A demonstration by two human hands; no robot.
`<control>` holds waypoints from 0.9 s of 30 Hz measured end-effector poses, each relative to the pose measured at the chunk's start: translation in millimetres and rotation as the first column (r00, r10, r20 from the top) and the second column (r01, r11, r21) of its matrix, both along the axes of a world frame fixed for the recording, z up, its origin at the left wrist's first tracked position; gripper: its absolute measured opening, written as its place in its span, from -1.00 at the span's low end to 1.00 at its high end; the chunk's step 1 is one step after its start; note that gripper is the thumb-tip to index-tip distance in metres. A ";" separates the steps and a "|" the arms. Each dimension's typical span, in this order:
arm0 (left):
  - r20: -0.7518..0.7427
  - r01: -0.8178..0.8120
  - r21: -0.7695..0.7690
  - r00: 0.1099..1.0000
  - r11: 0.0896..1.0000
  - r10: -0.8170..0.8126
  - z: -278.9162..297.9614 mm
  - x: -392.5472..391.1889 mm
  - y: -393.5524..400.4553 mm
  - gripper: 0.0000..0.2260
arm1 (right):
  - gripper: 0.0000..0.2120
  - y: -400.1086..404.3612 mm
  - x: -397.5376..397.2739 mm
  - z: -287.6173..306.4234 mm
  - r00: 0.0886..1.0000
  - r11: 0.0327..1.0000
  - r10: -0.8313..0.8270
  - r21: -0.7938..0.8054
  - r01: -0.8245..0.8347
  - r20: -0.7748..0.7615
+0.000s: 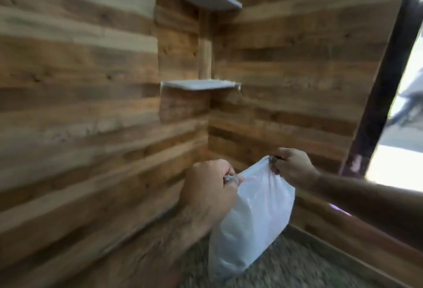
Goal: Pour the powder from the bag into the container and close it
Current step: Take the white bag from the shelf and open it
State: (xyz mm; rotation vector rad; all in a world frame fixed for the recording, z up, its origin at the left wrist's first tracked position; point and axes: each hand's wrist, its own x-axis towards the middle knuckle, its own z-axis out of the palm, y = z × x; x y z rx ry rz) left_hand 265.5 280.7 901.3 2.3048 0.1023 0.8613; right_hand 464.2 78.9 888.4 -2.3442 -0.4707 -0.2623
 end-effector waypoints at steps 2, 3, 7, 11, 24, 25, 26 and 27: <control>-0.069 0.020 0.000 0.997 1.000 -0.020 -56.4 -17.1 -20.3 -0.80 | -0.80 -21.7 -16.5 -47.7 0.999 0.996 0.005 -0.089 -0.009 -0.043; -0.112 0.035 0.004 0.993 0.999 -0.035 -83.2 -26.7 -30.8 -0.79 | -0.82 -30.1 -24.1 -69.2 0.998 0.988 0.017 -0.150 -0.026 -0.061; -0.216 0.066 0.022 0.975 0.998 -0.059 -180.6 -63.0 -67.1 -0.81 | -0.84 -54.5 -43.5 -137.5 0.979 0.923 0.086 -0.354 -0.149 -0.187; -0.272 0.045 0.021 0.961 0.999 -0.038 -249.8 -93.3 -89.1 -0.89 | -0.72 -71.4 -64.3 -185.5 0.950 0.861 0.157 -0.435 -0.266 -0.270; -0.443 -0.070 -0.089 0.896 0.994 0.024 -284.7 -144.7 -93.7 -0.83 | -0.75 -73.7 -99.4 -223.0 0.934 0.841 0.212 -0.433 -0.325 -0.288; -0.466 -0.087 -0.147 0.885 0.985 0.009 -283.2 -149.3 -89.7 -0.81 | -0.74 -72.4 -108.0 -222.1 0.937 0.856 0.203 -0.413 -0.311 -0.285; -0.471 -0.107 -0.193 0.882 0.975 0.004 -282.2 -154.1 -85.8 -0.80 | -0.72 -70.7 -117.8 -222.0 0.941 0.869 0.204 -0.393 -0.301 -0.271; -0.462 -0.126 -0.232 0.887 0.965 0.004 -281.8 -158.2 -81.7 -0.80 | -0.68 -68.0 -129.4 -221.6 0.944 0.875 0.217 -0.379 -0.300 -0.247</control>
